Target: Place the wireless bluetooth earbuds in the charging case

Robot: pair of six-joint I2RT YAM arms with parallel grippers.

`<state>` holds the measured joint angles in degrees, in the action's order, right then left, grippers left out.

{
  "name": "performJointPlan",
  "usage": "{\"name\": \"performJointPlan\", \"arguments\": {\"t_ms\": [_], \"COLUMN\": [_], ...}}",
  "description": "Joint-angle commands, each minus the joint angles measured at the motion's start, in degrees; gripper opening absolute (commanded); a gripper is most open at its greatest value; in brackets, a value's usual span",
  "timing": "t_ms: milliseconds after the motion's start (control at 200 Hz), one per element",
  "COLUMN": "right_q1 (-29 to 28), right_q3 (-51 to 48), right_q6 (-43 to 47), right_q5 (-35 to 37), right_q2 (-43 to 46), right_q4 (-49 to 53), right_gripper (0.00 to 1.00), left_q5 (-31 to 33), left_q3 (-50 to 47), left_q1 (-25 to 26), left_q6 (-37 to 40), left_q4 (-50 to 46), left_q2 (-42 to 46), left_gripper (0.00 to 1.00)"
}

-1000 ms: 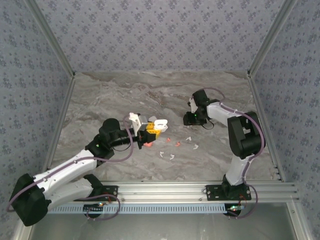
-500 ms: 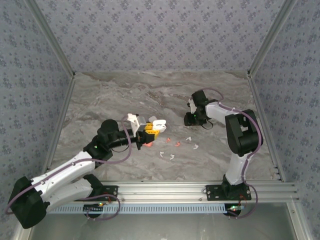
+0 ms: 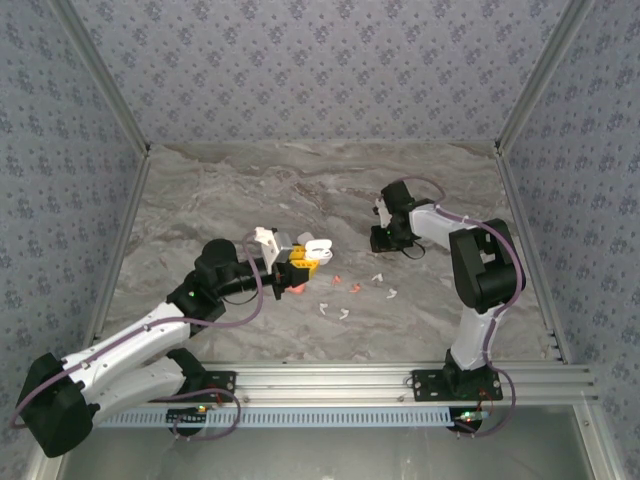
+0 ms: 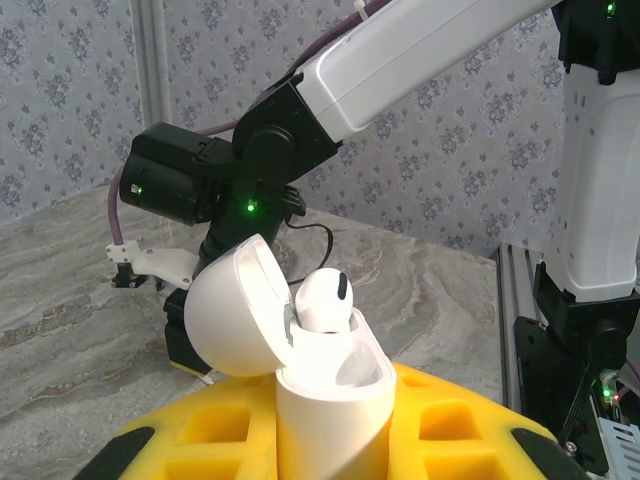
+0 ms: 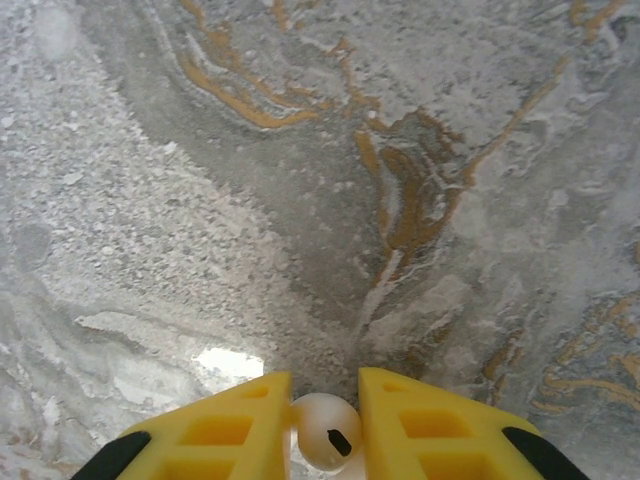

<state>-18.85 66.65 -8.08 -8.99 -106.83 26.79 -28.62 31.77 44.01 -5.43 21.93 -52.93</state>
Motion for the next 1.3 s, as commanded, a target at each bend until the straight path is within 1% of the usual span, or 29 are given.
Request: {"name": "performJointPlan", "arguments": {"t_ms": [0,135,240,305,510,675,785,1004,1169,1294], "right_q1": [-0.89,-0.87,-0.92,-1.01,-2.22,-5.30,-8.51,-17.18,-21.97,-24.28], "right_q3": [-1.31,-1.85,-2.70,-3.77,-8.29,-10.62,-11.61,-11.80,-12.06,-12.44], "right_q6": [0.08,-0.60,-1.45,-2.04,-3.61,-3.71,-2.63,0.04,1.46,2.60], "right_q5": [-1.45,-1.84,-1.90,-1.95,-2.08,-2.04,-1.75,-0.57,-0.03,0.65], "right_q2": [1.06,4.42,9.35,13.29,29.58,41.51,46.95,51.33,51.42,51.01], "right_q4": [3.13,2.84,2.18,1.33,-2.94,-7.15,-10.62,-16.01,-19.13,-19.50], "right_gripper": [0.22,0.21,0.21,0.21,0.21,0.21,0.21,0.21,0.21,0.21], "left_q5": [0.50,0.76,0.76,0.52,-0.62,-1.75,-1.70,-2.12,-2.14,-1.71], "left_q3": [0.17,0.15,0.29,0.46,1.69,3.37,4.62,6.72,7.16,7.08], "left_q1": [0.38,0.35,0.37,0.38,0.38,0.50,0.93,2.19,2.61,2.69], "left_q6": [-0.01,0.07,-0.25,-0.76,-2.26,-3.16,-3.38,-3.03,-3.09,-3.21], "left_q4": [0.65,0.65,0.99,1.61,4.02,5.29,5.66,5.68,5.85,5.67], "left_q2": [0.53,0.37,-0.20,-0.90,-4.48,-7.85,-9.85,-12.71,-13.59,-13.47], "left_gripper": [0.00,0.00,0.00,0.00,0.00,0.00,0.00,0.00,0.00,0.00]}}
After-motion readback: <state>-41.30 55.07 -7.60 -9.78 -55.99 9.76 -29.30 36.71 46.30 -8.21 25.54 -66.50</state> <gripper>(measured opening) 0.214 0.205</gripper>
